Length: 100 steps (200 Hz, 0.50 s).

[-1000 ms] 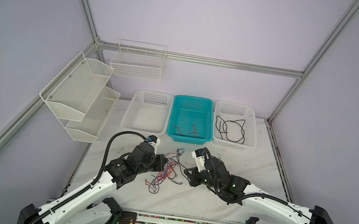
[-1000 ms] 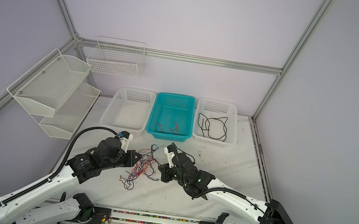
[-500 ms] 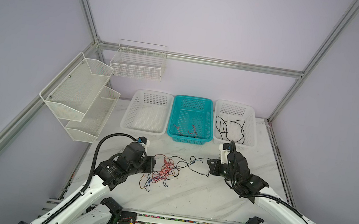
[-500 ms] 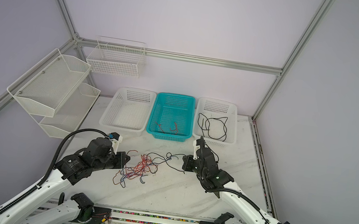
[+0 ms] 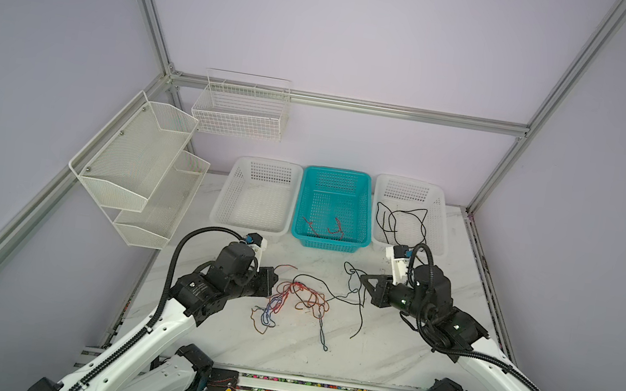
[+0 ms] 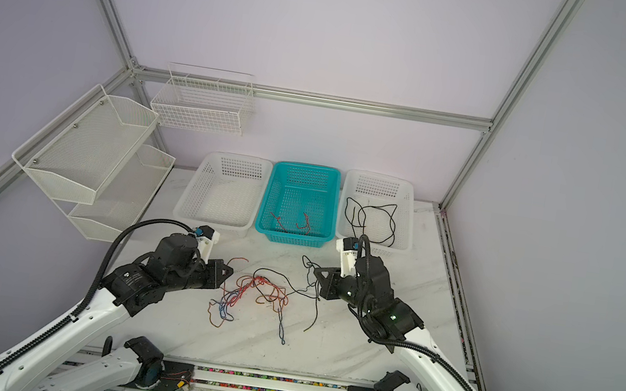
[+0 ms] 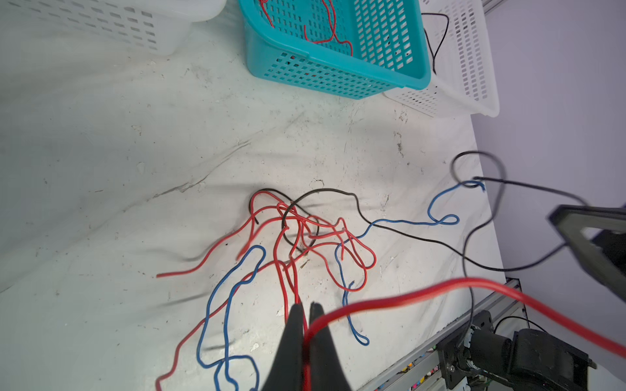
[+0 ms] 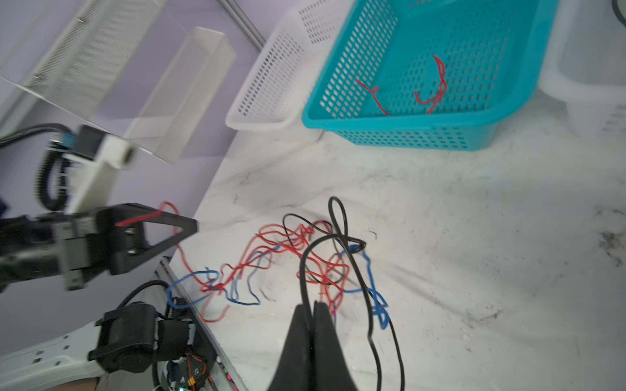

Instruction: Untangle the cables

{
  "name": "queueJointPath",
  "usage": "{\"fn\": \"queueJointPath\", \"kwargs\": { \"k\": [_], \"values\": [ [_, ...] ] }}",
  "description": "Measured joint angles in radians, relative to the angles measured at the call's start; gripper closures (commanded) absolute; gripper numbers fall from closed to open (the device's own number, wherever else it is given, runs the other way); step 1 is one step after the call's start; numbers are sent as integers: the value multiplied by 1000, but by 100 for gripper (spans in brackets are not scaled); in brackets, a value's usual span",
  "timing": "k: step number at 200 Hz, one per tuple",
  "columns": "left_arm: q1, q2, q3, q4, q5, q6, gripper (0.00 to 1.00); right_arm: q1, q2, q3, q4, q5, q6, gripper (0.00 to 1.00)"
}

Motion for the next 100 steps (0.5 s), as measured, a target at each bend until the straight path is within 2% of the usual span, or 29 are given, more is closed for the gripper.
{"fn": "queueJointPath", "kwargs": {
  "k": [52, 61, 82, 100],
  "values": [
    [0, 139, 0, 38, 6, 26, 99, 0, -43, 129, -13, -29, -2, 100],
    [0, 155, 0, 50, 6, 32, 88, 0, -47, 143, -22, -30, -3, 100],
    [0, 192, 0, 69, 8, 52, 52, 0, -60, 187, -40, -59, -17, 100],
    [0, 214, 0, 82, 15, 48, 38, 0, -70, 227, -47, -100, -35, 100]
  ]
}}
